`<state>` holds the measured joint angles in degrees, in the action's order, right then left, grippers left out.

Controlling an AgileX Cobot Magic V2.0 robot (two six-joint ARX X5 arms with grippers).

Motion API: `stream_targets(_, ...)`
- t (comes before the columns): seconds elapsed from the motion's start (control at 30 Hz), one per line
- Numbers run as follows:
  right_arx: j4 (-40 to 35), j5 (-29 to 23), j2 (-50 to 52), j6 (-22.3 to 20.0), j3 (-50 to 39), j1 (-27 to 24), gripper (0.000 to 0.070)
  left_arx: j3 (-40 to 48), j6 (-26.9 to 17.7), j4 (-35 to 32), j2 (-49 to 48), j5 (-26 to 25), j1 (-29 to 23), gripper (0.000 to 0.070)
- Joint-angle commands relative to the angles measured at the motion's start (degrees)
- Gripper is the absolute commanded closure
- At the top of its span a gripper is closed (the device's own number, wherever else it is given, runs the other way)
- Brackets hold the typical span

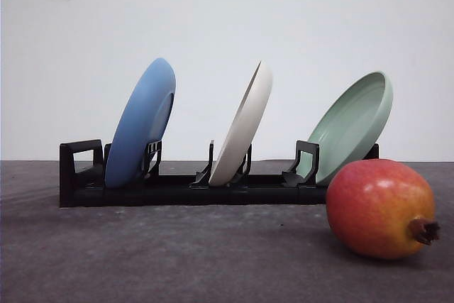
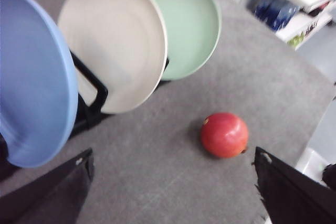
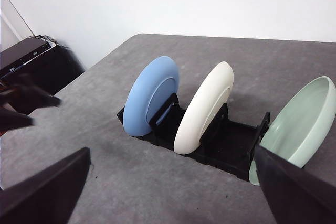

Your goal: Place pomegranate in white plate

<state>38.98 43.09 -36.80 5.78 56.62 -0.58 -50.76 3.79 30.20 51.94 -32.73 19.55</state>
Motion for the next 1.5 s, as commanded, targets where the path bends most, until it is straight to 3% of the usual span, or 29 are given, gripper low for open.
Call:
stream_targets(0.0,-0.35,-0.07,-0.22,-0.50,0.90,0.07,0.0066,-2.64,1.03,-0.70,4.07,1.38,1.70,0.0103)
stream_targets(0.27,-0.35,-0.09,-0.22,-0.50,0.89,0.07,0.0066,-16.67,0.98,0.16,24.35,9.06,9.98,0.0103)
stream_targets(0.6,0.64,-1.77,-1.95,-0.48,0.81,0.07,0.0066,-35.56,0.28,0.68,42.91,18.15,17.47,0.0104)
stream_targets(0.9,1.44,-1.09,-3.58,0.22,0.81,0.07,0.0067,-38.97,-1.84,-1.36,51.19,22.27,20.22,0.0104)
stream_targets(1.2,1.77,-0.89,-3.54,1.38,0.81,0.09,0.0068,-38.97,-2.29,-3.96,54.85,22.49,20.96,0.0122)
stream_targets(1.33,1.77,-0.85,-3.52,1.36,0.81,0.09,0.0068,-38.97,-2.29,-4.07,55.80,22.49,21.05,0.0240)
stream_targets(1.47,1.77,-0.85,-3.52,1.33,0.81,0.08,0.0068,-38.99,-2.27,-4.52,55.68,22.45,21.60,0.0547)
